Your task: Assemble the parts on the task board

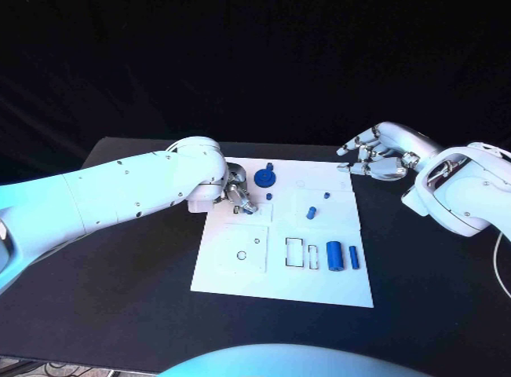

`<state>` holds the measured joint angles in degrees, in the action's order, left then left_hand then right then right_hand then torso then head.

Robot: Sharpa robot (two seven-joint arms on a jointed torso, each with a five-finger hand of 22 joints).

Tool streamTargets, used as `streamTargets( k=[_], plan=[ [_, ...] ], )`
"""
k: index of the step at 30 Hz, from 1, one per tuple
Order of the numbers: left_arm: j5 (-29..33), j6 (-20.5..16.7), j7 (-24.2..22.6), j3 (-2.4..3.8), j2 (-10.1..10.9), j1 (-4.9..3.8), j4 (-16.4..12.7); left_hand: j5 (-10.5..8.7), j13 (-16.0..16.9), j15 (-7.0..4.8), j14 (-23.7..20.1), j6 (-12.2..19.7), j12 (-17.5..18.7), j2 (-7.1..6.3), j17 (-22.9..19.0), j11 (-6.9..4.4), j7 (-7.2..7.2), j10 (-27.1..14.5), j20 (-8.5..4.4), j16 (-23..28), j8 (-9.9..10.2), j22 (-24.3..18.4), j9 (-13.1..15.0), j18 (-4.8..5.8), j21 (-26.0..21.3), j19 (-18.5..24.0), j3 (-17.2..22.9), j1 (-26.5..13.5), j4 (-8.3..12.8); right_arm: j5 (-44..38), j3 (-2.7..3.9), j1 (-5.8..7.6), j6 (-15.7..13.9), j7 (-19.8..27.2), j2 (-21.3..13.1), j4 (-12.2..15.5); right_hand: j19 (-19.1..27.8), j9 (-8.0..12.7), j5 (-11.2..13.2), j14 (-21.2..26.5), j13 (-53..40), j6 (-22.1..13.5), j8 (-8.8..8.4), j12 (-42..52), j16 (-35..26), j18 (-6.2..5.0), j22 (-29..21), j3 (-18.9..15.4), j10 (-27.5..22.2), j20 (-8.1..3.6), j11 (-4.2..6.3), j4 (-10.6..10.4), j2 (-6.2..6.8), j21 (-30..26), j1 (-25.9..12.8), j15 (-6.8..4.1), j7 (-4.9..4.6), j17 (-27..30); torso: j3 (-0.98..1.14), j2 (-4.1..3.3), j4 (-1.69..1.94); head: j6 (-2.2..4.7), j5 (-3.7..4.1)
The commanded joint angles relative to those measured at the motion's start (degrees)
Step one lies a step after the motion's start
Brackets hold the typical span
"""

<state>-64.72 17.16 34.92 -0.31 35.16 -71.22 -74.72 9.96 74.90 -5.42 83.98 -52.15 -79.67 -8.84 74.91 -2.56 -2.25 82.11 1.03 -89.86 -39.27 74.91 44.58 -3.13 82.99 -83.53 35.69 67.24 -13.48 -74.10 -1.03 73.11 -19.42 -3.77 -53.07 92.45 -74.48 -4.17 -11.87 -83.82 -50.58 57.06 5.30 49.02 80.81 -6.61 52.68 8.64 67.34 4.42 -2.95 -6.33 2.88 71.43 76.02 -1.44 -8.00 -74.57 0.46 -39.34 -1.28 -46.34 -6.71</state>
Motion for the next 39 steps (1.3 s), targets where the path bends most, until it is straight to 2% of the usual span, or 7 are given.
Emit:
streamTargets(
  k=[1,13,18,22,26,35,39],
  plan=[
    [0.8,2.8,1.1,-0.26,-0.5,0.33,0.4,0.39,1.9,-0.11,6.0,-1.2,-0.2,0.52,15.1,0.00,0.88,0.4,-0.09,-0.1,0.1,4.0,0.0,0.48,0.2,-0.4,9.4,-0.1,9.1,-0.4,-0.01,-0.04,0.9,-0.2,0.1,0.0,0.4,0.1,-0.3,-3.0,0.1,-0.4,0.27,-0.4,-0.3,-0.32,-0.1,0.1,-0.4,0.06,0.01,-0.1,0.13,-0.4,0.6,-0.04,-0.14,0.0,-0.03,0.01,0.01,-0.09,0.05],
    [1.2,0.9,1.9,-0.25,-0.8,0.24,1.0,0.78,1.9,-0.21,6.0,-1.4,-0.2,2.33,15.1,-0.16,1.04,0.5,-0.18,-0.1,0.1,4.1,0.8,0.48,0.2,-0.5,10.8,-3.6,9.8,-0.4,-0.03,-0.04,1.2,-0.3,0.1,-0.1,0.4,0.1,-0.3,-3.0,0.2,-0.4,0.28,-0.5,-0.3,-0.33,-0.2,0.1,-0.5,0.06,0.00,-0.1,0.14,-0.4,0.7,-0.03,-0.15,0.0,-0.07,-0.02,0.03,-0.14,0.16],
    [1.8,0.0,2.0,-0.23,-0.7,0.23,0.9,0.61,2.0,-0.30,6.0,-1.6,-0.2,3.82,15.1,-0.19,1.16,0.6,-0.25,-0.1,-0.2,4.2,1.5,0.49,0.2,-0.5,11.0,-6.6,9.2,-0.4,-0.05,-0.05,1.4,-0.3,0.1,-0.2,0.4,0.1,-0.3,-2.9,0.2,-0.4,0.28,-0.5,-0.4,-0.34,-0.2,0.1,-0.5,0.06,0.01,-0.2,0.15,-0.5,0.7,-0.03,-0.15,0.2,-0.07,-0.03,0.03,-0.19,0.20],
    [2.4,-0.5,2.0,-0.20,-0.6,0.23,0.8,0.48,1.9,-0.33,6.0,-1.6,-0.1,4.37,15.1,-0.22,1.19,0.5,-0.28,-0.1,-0.2,4.1,1.8,0.46,0.1,-0.5,11.0,-7.8,8.9,-0.4,-0.06,-0.06,1.6,-0.3,0.2,-0.2,0.4,0.1,-0.4,-2.9,0.3,-0.4,0.29,-0.6,-0.5,-0.35,-0.3,0.2,-0.5,0.06,0.01,-0.2,0.13,-0.5,0.8,-0.03,-0.15,0.2,-0.09,-0.01,0.01,-0.23,0.18],
    [2.8,-0.6,2.1,-0.18,-0.6,0.22,0.8,-0.61,1.6,-0.37,6.0,-1.6,0.1,5.31,15.1,-0.24,1.23,0.3,-0.31,-0.1,-0.1,4.0,2.2,0.43,0.0,-0.4,10.9,-9.3,8.2,-0.4,-0.08,-0.07,1.8,-0.4,0.2,-0.3,0.4,0.1,-0.4,-2.9,0.3,-0.4,0.29,-0.6,-0.5,-0.35,-0.3,0.2,-0.5,0.06,0.01,-0.2,0.13,-0.5,0.8,-0.03,-0.15,0.2,-0.07,-0.04,0.03,-0.32,0.21],
    [3.1,0.3,2.3,-0.17,-0.7,0.15,1.1,-1.22,1.4,-0.39,6.0,-1.5,0.3,5.76,15.1,-0.24,1.23,0.1,-0.34,-0.1,-0.1,3.8,2.4,0.37,-0.2,-0.3,10.9,-10.2,7.8,-0.4,-0.12,-0.09,2.3,-0.6,0.2,-0.4,0.4,0.1,-0.5,-2.9,0.3,-0.4,0.30,-0.6,-0.5,-0.36,-0.3,0.3,-0.5,0.06,0.01,-0.2,0.10,-0.6,0.9,-0.04,-0.15,0.3,-0.05,0.01,0.07,-0.43,0.24],
    [3.1,1.1,2.3,-0.17,-0.8,0.10,1.2,-1.27,1.3,-0.43,6.0,-1.3,0.4,5.57,15.1,-0.32,1.33,0.0,-0.36,-0.1,-0.1,3.8,2.6,0.37,-0.2,-0.3,11.1,-10.0,8.5,-0.4,-0.14,-0.09,2.5,-0.6,0.3,-0.4,0.4,0.1,-0.5,-2.9,0.3,-0.4,0.30,-0.6,-0.5,-0.36,-0.3,0.3,-0.5,0.06,0.01,-0.2,0.10,-0.6,0.9,-0.04,-0.15,0.3,-0.04,0.00,0.04,-0.45,0.25]
  ],
)
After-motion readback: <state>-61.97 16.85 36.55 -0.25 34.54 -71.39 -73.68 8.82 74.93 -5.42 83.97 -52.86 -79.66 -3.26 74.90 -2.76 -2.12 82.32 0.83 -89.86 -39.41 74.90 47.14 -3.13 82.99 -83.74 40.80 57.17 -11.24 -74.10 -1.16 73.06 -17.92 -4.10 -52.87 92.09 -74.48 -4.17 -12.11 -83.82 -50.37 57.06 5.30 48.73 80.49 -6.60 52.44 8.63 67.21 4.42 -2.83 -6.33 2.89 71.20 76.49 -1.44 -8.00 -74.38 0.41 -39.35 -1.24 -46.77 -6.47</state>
